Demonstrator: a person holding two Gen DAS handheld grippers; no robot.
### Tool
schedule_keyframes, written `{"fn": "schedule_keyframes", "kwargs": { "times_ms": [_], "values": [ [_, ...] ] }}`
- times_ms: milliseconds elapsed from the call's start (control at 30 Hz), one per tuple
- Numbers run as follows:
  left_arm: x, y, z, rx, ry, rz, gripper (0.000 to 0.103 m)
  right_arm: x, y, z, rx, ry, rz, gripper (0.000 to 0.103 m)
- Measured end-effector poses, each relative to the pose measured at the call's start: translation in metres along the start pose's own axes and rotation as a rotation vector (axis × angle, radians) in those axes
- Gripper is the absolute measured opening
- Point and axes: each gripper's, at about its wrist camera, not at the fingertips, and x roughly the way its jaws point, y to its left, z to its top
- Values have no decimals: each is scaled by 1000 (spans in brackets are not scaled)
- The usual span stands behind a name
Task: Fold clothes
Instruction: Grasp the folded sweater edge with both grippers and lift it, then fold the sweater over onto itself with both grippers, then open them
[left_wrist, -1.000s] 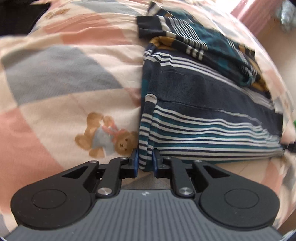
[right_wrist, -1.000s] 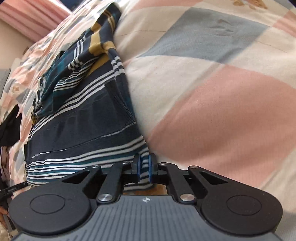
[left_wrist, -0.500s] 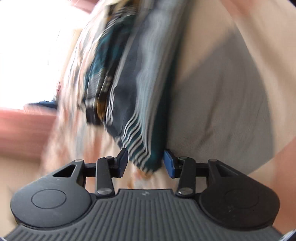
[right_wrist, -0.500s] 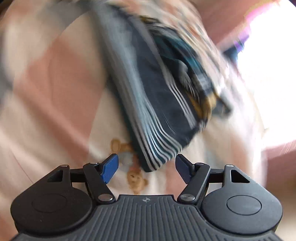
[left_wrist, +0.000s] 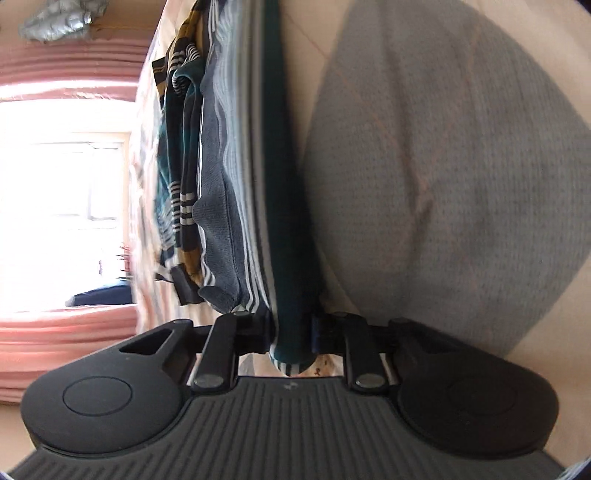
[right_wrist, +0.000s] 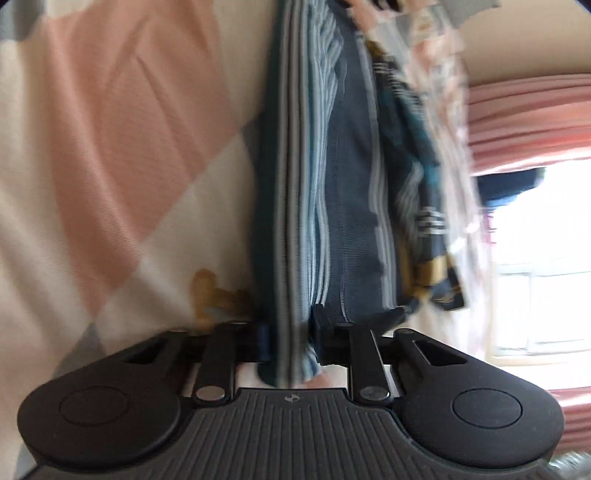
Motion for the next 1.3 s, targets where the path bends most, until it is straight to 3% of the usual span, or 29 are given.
{"fn": "schedule_keyframes", "kwargs": {
  "times_ms": [67, 200, 267, 333, 433, 533, 600, 733, 800, 900, 967, 1033, 1067, 1167, 1300],
  "values": [
    [-4, 28, 0, -87, -10, -111, 13, -1, -37, 0, 111, 14, 164, 16],
    [2, 113, -10, -317, -20, -375, 13, 13, -149, -11, 415, 18, 572, 9],
    [14, 165, -21, -430, -29, -473, 13, 25, -206, -21, 501, -6, 675, 8],
    [33, 218, -30, -520, -43, -535, 13, 42, -262, -32, 578, -23, 720, 8],
    [73, 283, -42, -635, -62, -578, 12, 80, -341, -41, 697, -38, 727, 8],
    [139, 334, -53, -762, -62, -567, 12, 137, -402, -43, 792, -34, 696, 8],
    [198, 356, -62, -858, -41, -586, 13, 185, -423, -50, 867, -8, 703, 9],
    [293, 353, -77, -1087, 27, -759, 17, 258, -426, -71, 1067, 12, 759, 15],
    [307, 345, -88, -1191, 11, -783, 21, 269, -417, -81, 1153, -28, 765, 29],
    [307, 343, -113, -1384, -34, -808, 32, 262, -409, -103, 1274, -130, 754, 35],
    [312, 347, -126, -1477, -56, -821, 32, 256, -406, -118, 1370, -202, 744, 42],
    [312, 346, -125, -1499, -61, -815, 27, 254, -402, -126, 1435, -247, 744, 33],
    [312, 348, -120, -1487, -67, -802, 16, 255, -402, -125, 1441, -256, 739, 18],
    [299, 360, -114, -1453, -124, -760, 13, 248, -409, -131, 1499, -315, 713, 14],
    [296, 378, -124, -1492, -161, -726, 13, 252, -426, -154, 1650, -368, 651, 13]
  ]
}}
